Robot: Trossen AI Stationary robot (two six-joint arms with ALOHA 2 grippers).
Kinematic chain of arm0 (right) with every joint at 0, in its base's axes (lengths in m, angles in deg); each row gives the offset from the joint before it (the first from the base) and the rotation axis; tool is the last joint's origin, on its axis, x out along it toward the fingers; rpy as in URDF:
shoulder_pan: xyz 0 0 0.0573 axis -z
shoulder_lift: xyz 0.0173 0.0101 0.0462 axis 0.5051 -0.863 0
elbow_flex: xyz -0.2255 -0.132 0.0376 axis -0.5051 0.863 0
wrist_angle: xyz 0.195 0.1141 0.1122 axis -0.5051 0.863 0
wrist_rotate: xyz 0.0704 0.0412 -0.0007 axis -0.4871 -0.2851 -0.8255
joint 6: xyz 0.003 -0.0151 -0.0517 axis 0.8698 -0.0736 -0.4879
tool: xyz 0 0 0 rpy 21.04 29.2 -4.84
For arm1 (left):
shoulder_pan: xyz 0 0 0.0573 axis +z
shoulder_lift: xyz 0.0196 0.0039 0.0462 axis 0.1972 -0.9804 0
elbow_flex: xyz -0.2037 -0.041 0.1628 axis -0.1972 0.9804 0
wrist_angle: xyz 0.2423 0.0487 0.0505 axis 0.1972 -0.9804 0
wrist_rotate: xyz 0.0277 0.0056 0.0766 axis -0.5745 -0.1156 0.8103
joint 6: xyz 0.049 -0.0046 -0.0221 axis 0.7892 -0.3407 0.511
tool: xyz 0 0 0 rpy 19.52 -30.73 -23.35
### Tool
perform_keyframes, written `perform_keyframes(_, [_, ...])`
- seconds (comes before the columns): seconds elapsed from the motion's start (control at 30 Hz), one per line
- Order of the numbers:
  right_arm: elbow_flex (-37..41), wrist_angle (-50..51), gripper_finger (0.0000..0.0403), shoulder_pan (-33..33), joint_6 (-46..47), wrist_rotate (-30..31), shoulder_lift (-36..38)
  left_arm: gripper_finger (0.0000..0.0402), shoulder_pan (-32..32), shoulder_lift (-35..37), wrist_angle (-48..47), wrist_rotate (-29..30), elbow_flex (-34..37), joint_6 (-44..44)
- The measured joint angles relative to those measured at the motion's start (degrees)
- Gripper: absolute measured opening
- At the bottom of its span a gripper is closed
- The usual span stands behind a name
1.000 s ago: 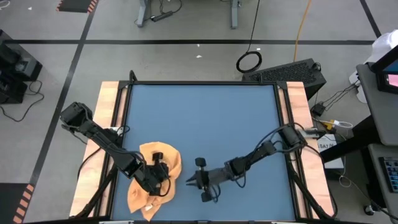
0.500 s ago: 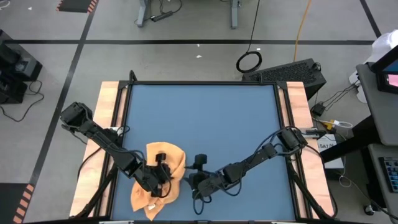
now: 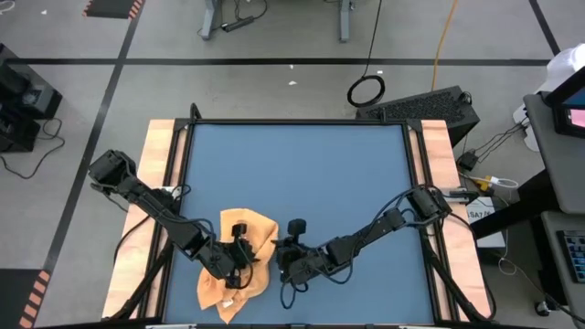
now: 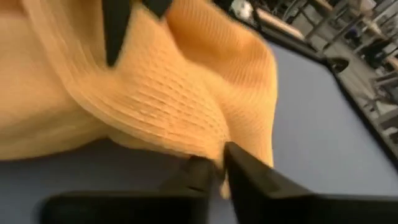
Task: Roll towel into tight, uniform cylinder
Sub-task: Fold the orange microfiber cloth
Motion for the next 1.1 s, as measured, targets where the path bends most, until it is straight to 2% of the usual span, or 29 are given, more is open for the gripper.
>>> perform_keyframes(0.17, [0.0,4.9,0.0016,-0.6,-0.5,3.0,2.7,0.0047,0.0,0.0,1.4,-0.9,0.0,-1.9])
perform_keyframes(0.33, [0.0,9.2,0.0003,-0.3,-0.6,4.7,7.4,0.0114,-0.2,0.0,1.5,-0.7,0.0,-2.5])
perform_keyframes(0.47, [0.0,13.6,0.0005,-0.2,-0.3,8.8,11.9,0.0168,-0.2,0.0,1.5,3.0,0.0,-2.5])
perform_keyframes(0.6, [0.0,15.5,0.0002,-0.1,-0.3,9.3,16.3,0.0202,-0.2,0.0,1.4,3.1,0.0,-2.5])
perform_keyframes(0.8, [0.0,15.2,0.0005,-0.4,-2.5,8.9,20.1,0.0212,-0.7,0.0,-1.9,2.4,-1.4,-2.4])
perform_keyframes(0.87, [0.0,15.2,0.0006,-0.6,-3.6,8.7,21.1,0.0212,-1.3,0.1,-5.1,0.5,-2.4,-3.9])
perform_keyframes(1.0, [0.0,15.3,0.0006,-1.1,-6.7,8.5,23.4,0.0212,-2.7,0.8,-9.5,-6.5,-5.7,-13.3])
perform_keyframes(1.1, [0.0,15.0,0.0006,-1.7,-8.1,9.0,26.3,0.0212,-5.5,0.9,-10.9,-6.9,-7.0,-12.8])
